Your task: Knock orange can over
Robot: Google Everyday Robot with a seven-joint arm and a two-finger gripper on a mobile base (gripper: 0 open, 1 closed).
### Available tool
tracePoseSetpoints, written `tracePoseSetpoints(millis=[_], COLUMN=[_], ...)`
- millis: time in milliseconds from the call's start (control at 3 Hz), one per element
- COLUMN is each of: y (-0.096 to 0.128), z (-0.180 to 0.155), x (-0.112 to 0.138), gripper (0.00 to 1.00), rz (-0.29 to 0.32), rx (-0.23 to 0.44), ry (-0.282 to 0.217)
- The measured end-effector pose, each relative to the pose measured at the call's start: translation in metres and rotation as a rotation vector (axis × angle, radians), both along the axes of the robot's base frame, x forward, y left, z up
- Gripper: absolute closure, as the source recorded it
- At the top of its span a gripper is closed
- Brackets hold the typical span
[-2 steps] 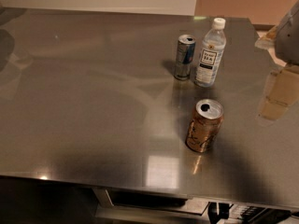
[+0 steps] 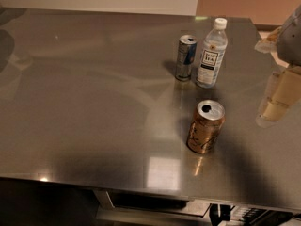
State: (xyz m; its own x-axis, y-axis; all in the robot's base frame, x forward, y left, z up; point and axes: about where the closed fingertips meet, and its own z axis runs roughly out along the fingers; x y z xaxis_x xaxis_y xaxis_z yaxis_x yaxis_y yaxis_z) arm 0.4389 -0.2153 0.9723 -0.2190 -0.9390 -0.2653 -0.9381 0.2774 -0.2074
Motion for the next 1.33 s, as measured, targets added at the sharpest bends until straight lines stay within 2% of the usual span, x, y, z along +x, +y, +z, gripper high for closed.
tracePoseSetpoints(millis=[333, 667, 1333], y=[0.008, 0.025, 0.059], z=[-0.018, -0.036, -0.067], x=[-0.001, -0.007, -0.023], gripper=[0.0, 0.0, 0.0], rz=[0.009, 0.037, 0.075], rx=[0.126, 0.251, 0.416], ry=[0.027, 0.026, 0.013])
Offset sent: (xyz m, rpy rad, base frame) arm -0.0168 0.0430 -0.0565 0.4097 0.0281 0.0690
